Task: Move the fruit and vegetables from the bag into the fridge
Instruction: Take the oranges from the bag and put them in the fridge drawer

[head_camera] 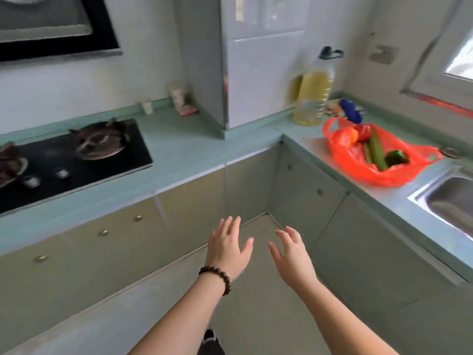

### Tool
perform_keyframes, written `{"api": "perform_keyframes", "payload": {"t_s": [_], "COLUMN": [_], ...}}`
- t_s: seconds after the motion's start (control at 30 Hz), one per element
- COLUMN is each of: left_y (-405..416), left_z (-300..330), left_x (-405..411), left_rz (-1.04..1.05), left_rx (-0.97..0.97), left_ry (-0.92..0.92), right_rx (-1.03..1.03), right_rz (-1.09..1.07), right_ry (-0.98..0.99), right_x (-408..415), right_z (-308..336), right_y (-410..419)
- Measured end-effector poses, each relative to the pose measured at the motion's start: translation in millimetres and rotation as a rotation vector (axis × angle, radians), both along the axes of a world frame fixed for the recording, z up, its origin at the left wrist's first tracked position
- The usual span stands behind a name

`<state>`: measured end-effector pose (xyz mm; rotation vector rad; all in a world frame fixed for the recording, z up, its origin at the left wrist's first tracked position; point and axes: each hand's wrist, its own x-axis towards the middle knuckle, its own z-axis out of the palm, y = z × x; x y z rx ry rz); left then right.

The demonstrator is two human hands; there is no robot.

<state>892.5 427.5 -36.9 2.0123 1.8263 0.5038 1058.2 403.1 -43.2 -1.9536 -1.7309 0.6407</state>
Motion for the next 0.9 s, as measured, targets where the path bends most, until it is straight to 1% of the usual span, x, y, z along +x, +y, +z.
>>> {"api": "perform_keyframes", "payload": {"t_s": [0.13, 0.3, 0.43, 0.57, 0.7, 0.9], "left_y": [57.0, 144.3, 222.5, 287.5, 329.0, 374.3], "left_z": [-8.1, -10.2, 2.0, 19.2, 22.6, 10.2], "left_x": [41.3, 70.9, 86.5, 113.3, 149.7, 212.5], "left_rz": [-0.138, -0.291, -0.408, -0.498, -0.584, -0.677], "left_rx": [-0.006, 0.001, 0.016, 0.046, 0.051, 0.003], "left_ry": [-0.005, 0.008, 0.048, 0.034, 0.022, 0.033], "right_rx": [0.002, 0.035, 0.053, 0.070, 0.071, 0.083], "right_rz": [-0.144, -0.302, -0.387, -0.490, -0.596, -0.713], "right_ry": [-0.003, 0.004, 0.002, 0.010, 0.030, 0.047], "right_x": [35.5, 57.5, 68.0, 88.2, 119.4, 181.6], "right_z": [-4.3, -8.3, -0.9, 9.4, 12.6, 5.4], "right_y": [38.6, 111.8, 176.7, 225.3, 251.1, 288.5]}}
